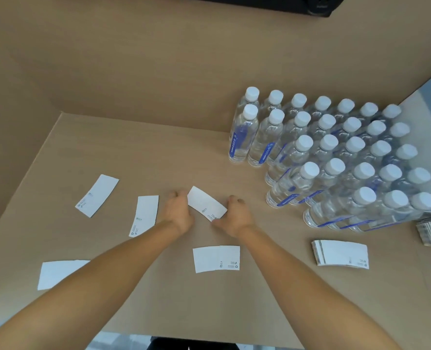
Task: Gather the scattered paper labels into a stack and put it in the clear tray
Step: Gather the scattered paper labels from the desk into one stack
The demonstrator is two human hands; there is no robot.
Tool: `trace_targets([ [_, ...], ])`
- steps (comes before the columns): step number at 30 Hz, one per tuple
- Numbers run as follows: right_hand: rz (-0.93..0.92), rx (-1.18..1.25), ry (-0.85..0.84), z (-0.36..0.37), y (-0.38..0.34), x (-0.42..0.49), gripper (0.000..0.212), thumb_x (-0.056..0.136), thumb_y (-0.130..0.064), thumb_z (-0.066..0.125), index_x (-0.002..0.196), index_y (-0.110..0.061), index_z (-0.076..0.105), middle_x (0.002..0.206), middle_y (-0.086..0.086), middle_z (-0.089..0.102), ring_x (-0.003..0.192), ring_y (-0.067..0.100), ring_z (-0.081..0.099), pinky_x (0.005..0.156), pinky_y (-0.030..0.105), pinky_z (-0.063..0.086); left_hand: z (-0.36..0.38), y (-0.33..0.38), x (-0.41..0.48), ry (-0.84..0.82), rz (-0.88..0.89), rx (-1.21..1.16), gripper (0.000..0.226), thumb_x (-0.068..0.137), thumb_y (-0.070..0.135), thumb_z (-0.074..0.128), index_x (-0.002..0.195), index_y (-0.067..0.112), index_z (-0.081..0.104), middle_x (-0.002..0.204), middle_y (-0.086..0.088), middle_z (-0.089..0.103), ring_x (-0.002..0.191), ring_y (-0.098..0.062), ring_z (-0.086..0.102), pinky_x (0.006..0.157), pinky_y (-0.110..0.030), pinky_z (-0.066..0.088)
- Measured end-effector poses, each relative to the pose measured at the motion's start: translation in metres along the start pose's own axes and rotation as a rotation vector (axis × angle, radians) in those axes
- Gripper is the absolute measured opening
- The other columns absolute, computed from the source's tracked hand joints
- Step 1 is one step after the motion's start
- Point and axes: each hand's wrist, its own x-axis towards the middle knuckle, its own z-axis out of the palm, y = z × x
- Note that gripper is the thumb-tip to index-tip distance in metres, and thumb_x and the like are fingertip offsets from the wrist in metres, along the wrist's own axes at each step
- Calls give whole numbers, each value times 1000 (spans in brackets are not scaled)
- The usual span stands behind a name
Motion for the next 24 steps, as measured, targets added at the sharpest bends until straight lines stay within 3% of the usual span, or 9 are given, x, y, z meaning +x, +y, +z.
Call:
trace_targets([
  [3, -66, -36, 41, 15, 0, 3, 67, 71, -32, 79, 126, -13, 45, 128, 8, 42, 111, 29, 54, 88, 38, 51, 2, 1, 13, -70, 134, 47, 76, 88, 0, 51, 152, 26, 23, 155, -6, 20, 132, -33, 38, 99, -37, 44],
  [5, -101, -15, 53, 18, 4, 8, 61, 72, -28, 77, 124, -13, 49, 125, 7, 42, 107, 29, 55, 86, 40, 52, 3, 1, 22, -150, 186, 111, 80, 87, -2, 51, 155, 25, 19, 161, -2, 7, 142, -32, 25, 111, -37, 37],
  [7, -137, 24, 57, 18, 9, 11, 55, 73, -25, 76, 122, -13, 53, 124, 7, 43, 104, 29, 57, 85, 41, 53, 3, 2, 28, -173, 204, 158, 72, 86, -1, 51, 151, 21, 28, 159, 0, 13, 140, -30, 27, 108, -38, 40],
  [9, -185, 17, 62, 16, 14, 10, 52, 73, -23, 74, 121, -14, 56, 124, 5, 44, 102, 28, 58, 85, 40, 53, 2, 3, 30, -146, 223, 218, 58, 84, 1, 53, 138, 16, 40, 147, -1, 28, 128, -29, 40, 94, -39, 49],
  [12, -261, -10, 73, 15, 23, 7, 47, 72, -22, 72, 115, -11, 58, 122, 3, 45, 99, 25, 59, 83, 40, 53, -4, 0, 30, -116, 256, 391, 45, 81, 15, 63, 123, 15, 47, 129, -1, 37, 117, -26, 46, 79, -36, 50],
  [17, -380, -6, 122, 3, 38, -6, 52, 68, -22, 72, 117, -15, 58, 117, -3, 46, 94, 18, 58, 83, 34, 53, -8, -11, 15, -34, 408, 519, 55, 73, 45, 62, 120, 17, 52, 121, 1, 47, 115, -20, 42, 74, -32, 46],
  [20, -417, -3, 105, -7, 51, -23, 54, 66, -23, 73, 117, -18, 59, 112, -8, 43, 86, 10, 54, 78, 29, 53, -3, -16, -7, -22, 438, 443, 61, 71, 53, 55, 122, 21, 52, 120, 5, 53, 117, -18, 44, 81, -32, 49],
  [24, -444, -47, 43, -9, 73, -46, 54, 66, -24, 78, 117, -15, 61, 111, -6, 43, 81, 8, 50, 81, 33, 53, 12, -18, -39, -50, 487, 430, 61, 75, 56, 55, 125, 21, 51, 122, 6, 52, 121, -17, 43, 88, -37, 52],
])
